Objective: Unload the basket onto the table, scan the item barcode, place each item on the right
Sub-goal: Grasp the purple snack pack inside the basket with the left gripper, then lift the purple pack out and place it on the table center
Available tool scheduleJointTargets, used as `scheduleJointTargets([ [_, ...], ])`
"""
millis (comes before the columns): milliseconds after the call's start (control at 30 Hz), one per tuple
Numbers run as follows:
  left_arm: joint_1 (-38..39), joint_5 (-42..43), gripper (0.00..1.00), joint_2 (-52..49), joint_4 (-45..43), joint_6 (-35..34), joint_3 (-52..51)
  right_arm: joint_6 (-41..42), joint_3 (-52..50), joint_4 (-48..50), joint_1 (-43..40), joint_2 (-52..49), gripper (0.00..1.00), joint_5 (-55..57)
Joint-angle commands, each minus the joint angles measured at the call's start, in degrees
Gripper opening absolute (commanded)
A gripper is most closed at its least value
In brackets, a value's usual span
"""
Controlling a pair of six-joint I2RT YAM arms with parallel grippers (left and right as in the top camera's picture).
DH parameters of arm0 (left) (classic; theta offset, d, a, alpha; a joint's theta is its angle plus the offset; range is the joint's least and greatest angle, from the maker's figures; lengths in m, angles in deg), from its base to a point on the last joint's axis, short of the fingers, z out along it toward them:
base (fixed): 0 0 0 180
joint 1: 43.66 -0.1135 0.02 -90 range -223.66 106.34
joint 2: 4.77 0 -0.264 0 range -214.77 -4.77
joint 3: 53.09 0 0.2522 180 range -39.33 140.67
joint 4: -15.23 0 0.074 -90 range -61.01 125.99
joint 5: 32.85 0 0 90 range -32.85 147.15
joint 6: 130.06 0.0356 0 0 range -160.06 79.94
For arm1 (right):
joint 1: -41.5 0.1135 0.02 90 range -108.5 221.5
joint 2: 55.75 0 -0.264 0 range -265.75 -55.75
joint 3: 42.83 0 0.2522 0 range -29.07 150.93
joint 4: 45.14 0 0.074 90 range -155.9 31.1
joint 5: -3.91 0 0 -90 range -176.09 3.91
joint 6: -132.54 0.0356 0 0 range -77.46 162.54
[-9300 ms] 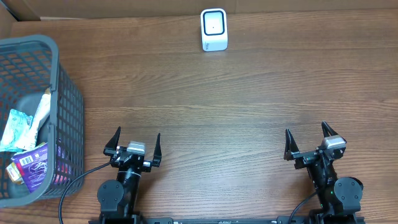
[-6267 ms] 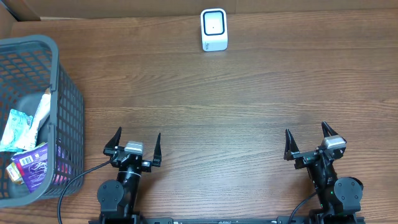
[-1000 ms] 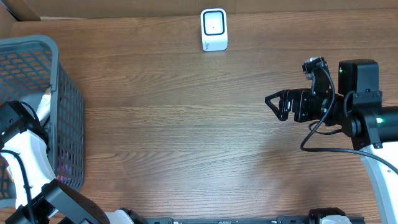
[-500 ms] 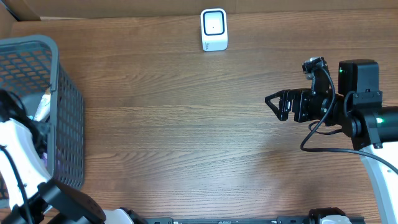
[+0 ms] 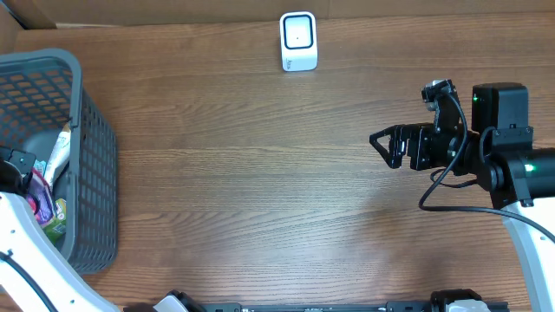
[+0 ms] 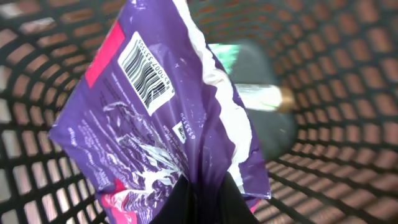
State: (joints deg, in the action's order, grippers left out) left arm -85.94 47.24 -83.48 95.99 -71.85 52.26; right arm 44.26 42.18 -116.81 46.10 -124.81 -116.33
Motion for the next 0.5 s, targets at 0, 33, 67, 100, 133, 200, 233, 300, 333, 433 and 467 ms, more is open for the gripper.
scheduleJointTargets([
  [0, 2.4, 5.1, 0.04, 4.1, -0.9, 8.0, 4.7, -0.2, 1.4, 0.6, 0.2, 0.2, 1.00, -0.7],
  [33, 3.7, 5.1, 0.04, 4.9, -0.8, 9.1, 6.3, -0.2, 1.4, 0.6, 0.2, 0.2, 1.00, -0.7],
  [67, 5.2, 5.1, 0.04, 5.6, -0.8, 10.1, 8.0, -0.2, 1.4, 0.6, 0.2, 0.2, 1.00, -0.7],
  [100, 6.8, 5.1, 0.04, 6.2, -0.8, 11.1, 9.5, -0.2, 1.4, 0.6, 0.2, 0.2, 1.00, -0.7],
  [133, 8.9, 5.1, 0.04, 6.9, -0.9, 12.2, 11.3, -0.2, 1.4, 0.6, 0.2, 0.2, 1.00, -0.7],
  [200, 13.7, 5.2, 0.04, 8.1, -0.9, 13.9, 14.2, -0.2, 1.4, 0.6, 0.2, 0.2, 1.00, -0.7],
  [233, 16.6, 5.2, 0.04, 8.6, -0.9, 14.8, 15.5, -0.2, 1.4, 0.6, 0.2, 0.2, 1.00, -0.7],
  [300, 22.6, 6.0, 0.04, 9.5, -1.0, 15.6, 16.8, -0.2, 1.4, 0.6, 0.2, 0.2, 1.00, -0.7],
  [333, 25.6, 6.7, 0.04, 9.9, -1.0, 15.5, 16.9, -0.2, 1.4, 0.6, 0.2, 0.2, 1.00, -0.7],
  [433, 35.4, 8.5, 0.04, 9.8, 0.2, 14.5, 16.7, -0.2, 1.4, 0.6, 0.2, 0.1, 1.00, -0.7],
  [467, 38.7, 8.5, 0.04, 9.4, 1.0, 12.9, 16.3, -0.2, 1.4, 0.6, 0.2, 0.1, 1.00, -0.7],
])
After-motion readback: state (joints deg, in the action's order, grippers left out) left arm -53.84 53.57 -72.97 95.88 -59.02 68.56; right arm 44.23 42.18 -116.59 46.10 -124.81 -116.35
